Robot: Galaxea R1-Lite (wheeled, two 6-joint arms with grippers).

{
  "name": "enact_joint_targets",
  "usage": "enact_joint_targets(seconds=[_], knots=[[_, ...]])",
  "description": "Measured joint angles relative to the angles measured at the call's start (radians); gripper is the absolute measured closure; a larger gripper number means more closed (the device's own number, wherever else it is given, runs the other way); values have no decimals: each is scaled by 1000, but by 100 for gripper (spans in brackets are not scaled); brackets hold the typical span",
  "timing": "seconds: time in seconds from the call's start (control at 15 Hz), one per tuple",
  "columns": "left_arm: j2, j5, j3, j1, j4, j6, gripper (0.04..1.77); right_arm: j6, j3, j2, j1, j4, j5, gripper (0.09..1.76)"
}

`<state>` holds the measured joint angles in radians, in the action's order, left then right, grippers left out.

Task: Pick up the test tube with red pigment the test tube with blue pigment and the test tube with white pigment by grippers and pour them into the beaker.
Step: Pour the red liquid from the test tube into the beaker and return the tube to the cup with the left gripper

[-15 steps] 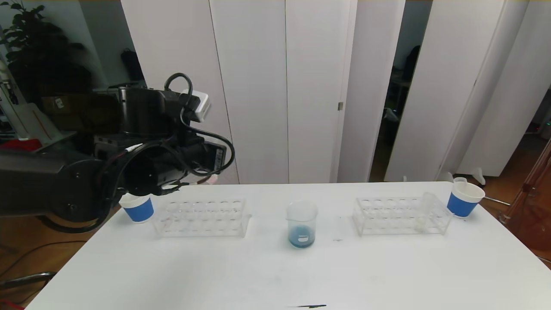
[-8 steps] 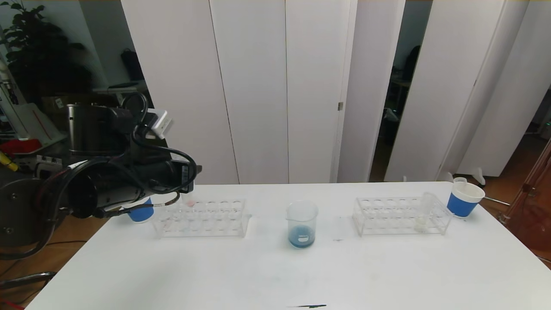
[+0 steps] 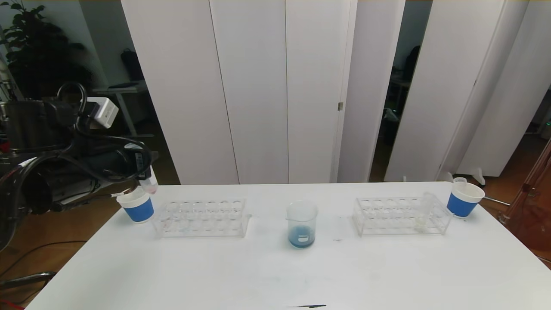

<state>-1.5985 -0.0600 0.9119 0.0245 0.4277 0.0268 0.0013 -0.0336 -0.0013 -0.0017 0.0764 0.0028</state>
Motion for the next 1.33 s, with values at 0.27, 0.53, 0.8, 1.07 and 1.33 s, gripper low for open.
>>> enact_joint_targets(seconds=[0.27, 0.53, 0.8, 1.07, 1.33], knots=[[-25, 11, -2, -178, 134, 58, 121, -1, 0, 0, 0, 0, 0, 10], [-101, 9, 3, -238, 316, 54, 121, 0, 0, 0, 0, 0, 0, 10], [-214, 7, 4, -286, 410, 20, 121, 0, 0, 0, 0, 0, 0, 10], [-324, 47, 27, -328, 438, -128, 121, 0, 0, 0, 0, 0, 0, 10], [-410, 70, 73, -356, 441, -253, 121, 0, 0, 0, 0, 0, 0, 10]])
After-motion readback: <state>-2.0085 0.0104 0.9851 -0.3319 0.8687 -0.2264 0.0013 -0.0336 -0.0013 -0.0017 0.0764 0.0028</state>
